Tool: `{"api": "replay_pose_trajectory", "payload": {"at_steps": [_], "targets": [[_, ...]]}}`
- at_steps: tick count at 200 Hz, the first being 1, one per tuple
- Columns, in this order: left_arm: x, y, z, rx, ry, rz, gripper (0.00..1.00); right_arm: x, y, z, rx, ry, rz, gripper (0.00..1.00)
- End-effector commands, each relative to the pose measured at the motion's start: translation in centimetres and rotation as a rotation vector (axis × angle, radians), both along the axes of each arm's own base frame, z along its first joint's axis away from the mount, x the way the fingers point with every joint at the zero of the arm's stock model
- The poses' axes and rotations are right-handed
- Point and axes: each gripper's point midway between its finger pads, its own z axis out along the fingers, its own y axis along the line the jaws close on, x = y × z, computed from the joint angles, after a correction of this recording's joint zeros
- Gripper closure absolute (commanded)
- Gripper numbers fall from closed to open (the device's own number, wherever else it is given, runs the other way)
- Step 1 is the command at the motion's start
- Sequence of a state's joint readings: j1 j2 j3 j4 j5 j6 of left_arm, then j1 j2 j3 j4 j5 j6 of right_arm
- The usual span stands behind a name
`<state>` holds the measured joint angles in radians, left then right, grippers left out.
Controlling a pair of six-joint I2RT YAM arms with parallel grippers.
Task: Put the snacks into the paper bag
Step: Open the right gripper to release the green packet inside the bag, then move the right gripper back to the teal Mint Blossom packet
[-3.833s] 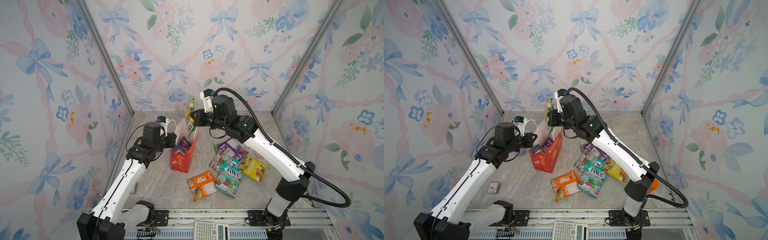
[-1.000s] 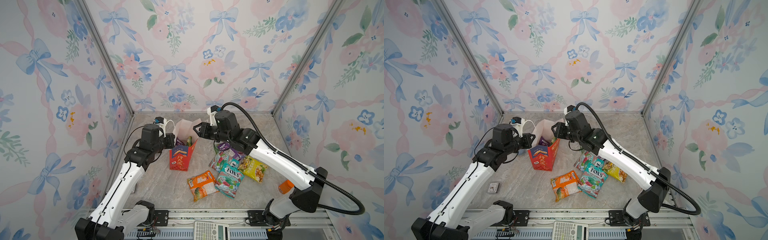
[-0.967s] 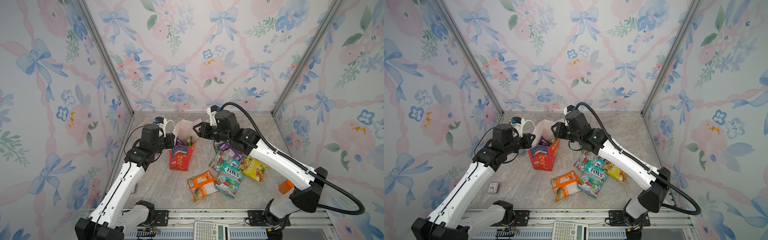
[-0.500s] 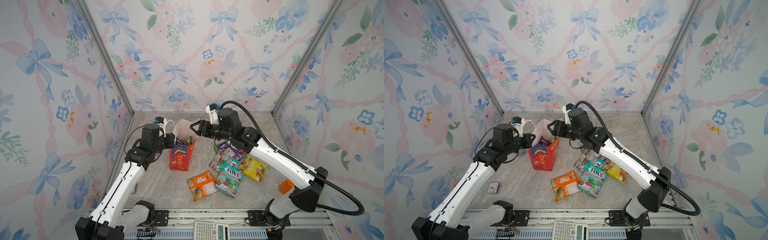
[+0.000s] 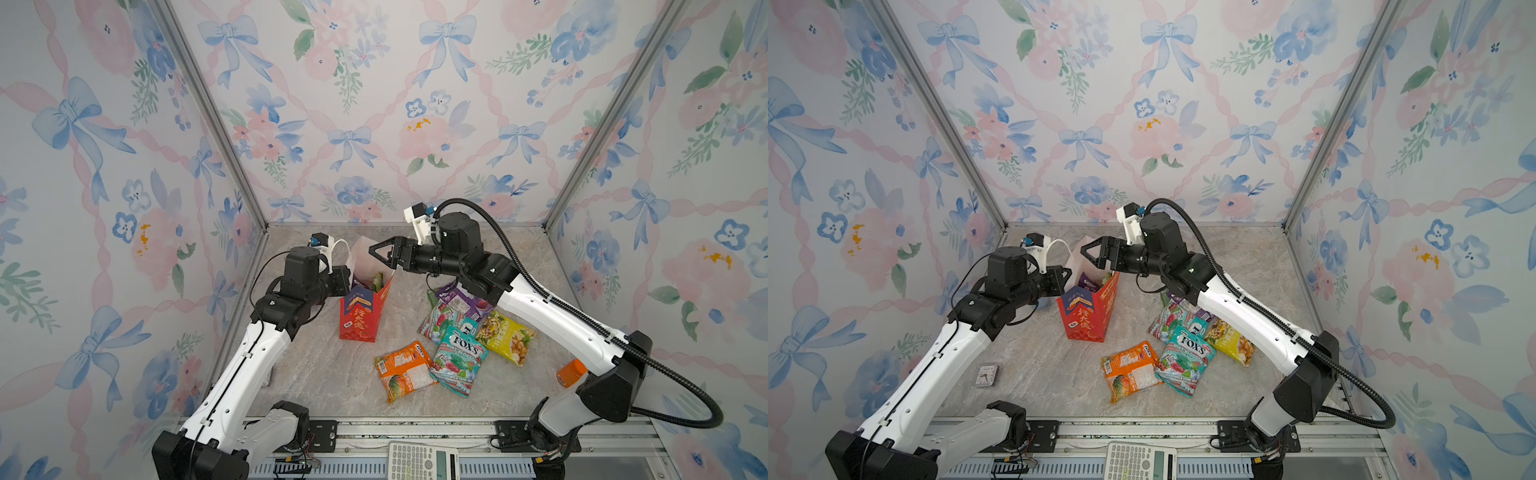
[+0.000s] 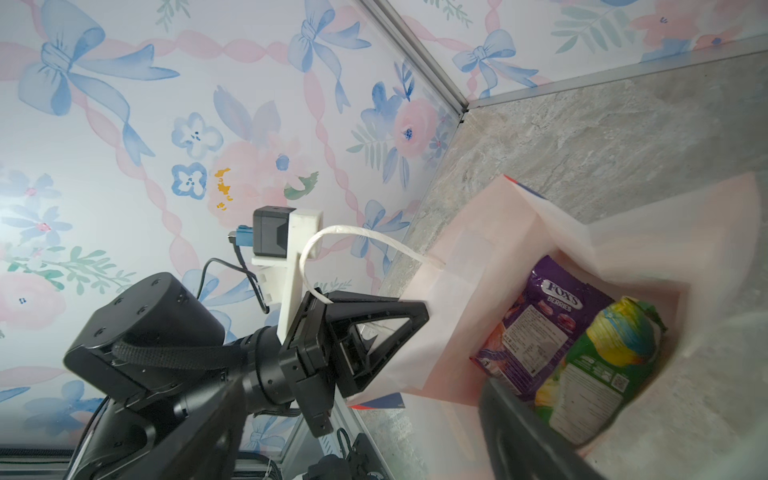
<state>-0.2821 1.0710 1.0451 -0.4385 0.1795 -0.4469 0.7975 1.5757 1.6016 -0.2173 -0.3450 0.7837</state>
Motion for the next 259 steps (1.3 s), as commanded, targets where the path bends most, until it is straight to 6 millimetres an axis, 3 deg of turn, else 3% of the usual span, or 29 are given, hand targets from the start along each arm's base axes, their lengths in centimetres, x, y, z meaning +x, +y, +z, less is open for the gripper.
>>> {"api": "replay_pose_trajectory", "payload": {"at_steps": [1,57,112,141,177,210,239,259], "targets": [[0.5,-0.3,1.0,0.0,-0.04,-0.012,1.0,0.0,-0.1,0.7,-0.006,-0.053,0.021,0.1],[0.8,-0.4,0.8,0.01,-0.036,-0.016,1.0,-0.8,-1.0,1.0,-0.173,-0.139,-0.016,0.27],[1.2,-0.4,0.8,0.023,-0.04,-0.021,1.0,-3.1,-1.6,2.7,-0.196,-0.22,0.029,0.32],[1.2,-0.3,0.7,0.032,-0.041,-0.019,1.0,-4.2,-3.4,2.9,-0.216,-0.251,0.024,0.36],[1.2,-0.4,0.9,0.035,-0.047,-0.023,1.0,-5.0,-7.0,1.5,-0.261,-0.241,-0.037,0.38],[1.2,-0.3,1.1,0.038,-0.053,-0.024,1.0,-4.7,-11.8,-2.6,-0.4,-0.139,-0.19,0.4],[1.1,-0.3,1.1,0.038,-0.054,-0.023,1.0,-5.1,-17.6,-9.6,-0.582,0.063,-0.375,0.4],[1.0,-0.2,1.2,0.038,-0.058,-0.021,1.0,-6.4,-20.1,-14.6,-0.61,0.223,-0.438,0.41]]}}
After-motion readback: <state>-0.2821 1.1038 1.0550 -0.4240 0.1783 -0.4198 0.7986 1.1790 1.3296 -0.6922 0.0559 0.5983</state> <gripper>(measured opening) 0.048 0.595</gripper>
